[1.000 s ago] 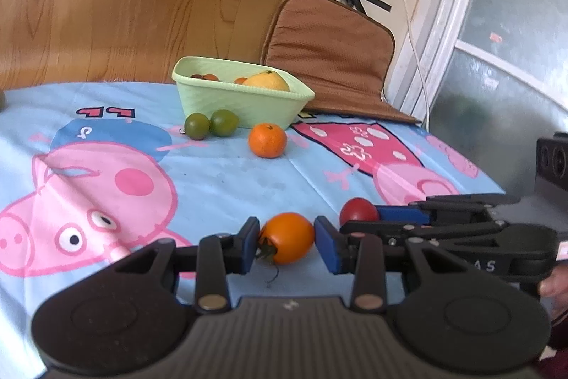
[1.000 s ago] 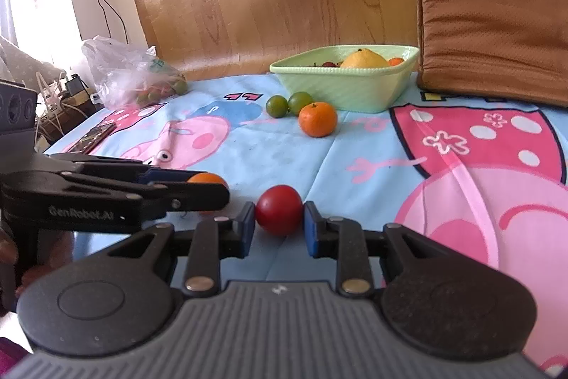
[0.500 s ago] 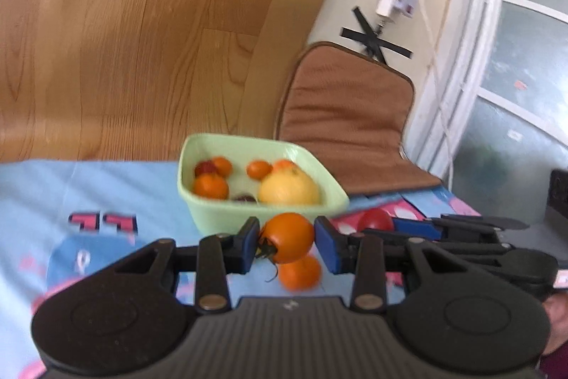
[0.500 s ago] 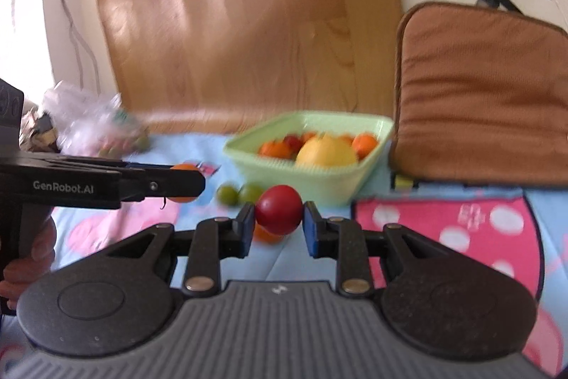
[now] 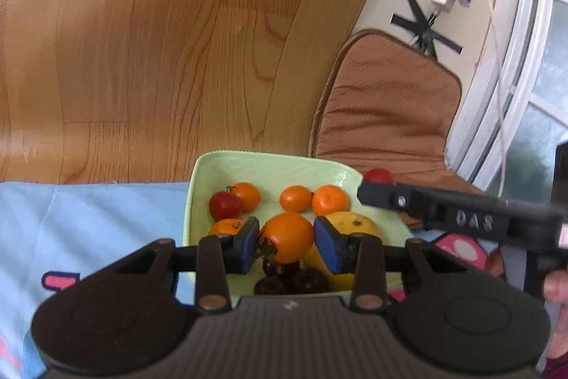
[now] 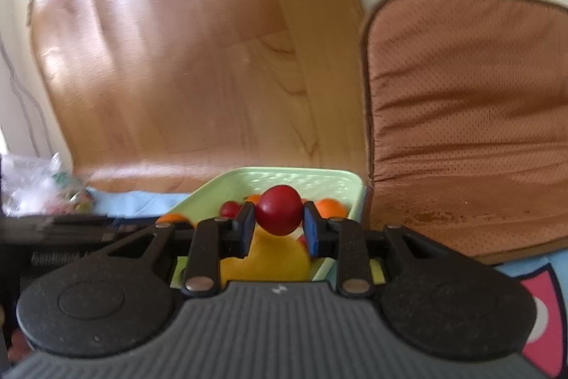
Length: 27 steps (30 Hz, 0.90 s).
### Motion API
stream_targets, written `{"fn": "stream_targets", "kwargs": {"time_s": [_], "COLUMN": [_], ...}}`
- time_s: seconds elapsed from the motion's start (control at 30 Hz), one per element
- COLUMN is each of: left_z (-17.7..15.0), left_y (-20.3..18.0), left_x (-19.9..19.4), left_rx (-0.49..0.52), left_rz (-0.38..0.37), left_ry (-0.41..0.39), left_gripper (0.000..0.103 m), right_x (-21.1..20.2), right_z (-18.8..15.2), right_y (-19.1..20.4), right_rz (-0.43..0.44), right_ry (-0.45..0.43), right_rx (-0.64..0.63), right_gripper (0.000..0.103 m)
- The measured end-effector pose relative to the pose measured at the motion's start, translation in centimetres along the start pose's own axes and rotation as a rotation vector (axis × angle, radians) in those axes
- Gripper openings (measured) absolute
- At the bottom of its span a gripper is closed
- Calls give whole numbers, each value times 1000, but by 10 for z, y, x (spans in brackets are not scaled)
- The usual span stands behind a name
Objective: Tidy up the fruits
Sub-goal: 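Carry both tomatoes over the green basket with both tools, then open both tools to drop the tomatoes into the basket and withdraw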
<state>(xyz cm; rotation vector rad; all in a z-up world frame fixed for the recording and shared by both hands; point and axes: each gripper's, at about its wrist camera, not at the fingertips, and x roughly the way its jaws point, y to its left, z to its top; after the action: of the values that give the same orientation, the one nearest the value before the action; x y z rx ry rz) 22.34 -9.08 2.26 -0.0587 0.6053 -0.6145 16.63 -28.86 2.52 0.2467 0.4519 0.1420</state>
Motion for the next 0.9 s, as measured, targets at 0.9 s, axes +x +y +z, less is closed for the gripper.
{"fn": "stream_targets", "kwargs": {"time_s": [0.9], "left_z": [-44], "left_y": [24], "left_x": [-74], "left_rx": [-61], "left_rz": [-20], "left_ry": [-11], "left_gripper": [45], "right_x": [-66], "right_z": [-41], "right_y": [28], "right_rz": [131], "right_ry": [20], "right_rx": [-54], "right_gripper": [47]}}
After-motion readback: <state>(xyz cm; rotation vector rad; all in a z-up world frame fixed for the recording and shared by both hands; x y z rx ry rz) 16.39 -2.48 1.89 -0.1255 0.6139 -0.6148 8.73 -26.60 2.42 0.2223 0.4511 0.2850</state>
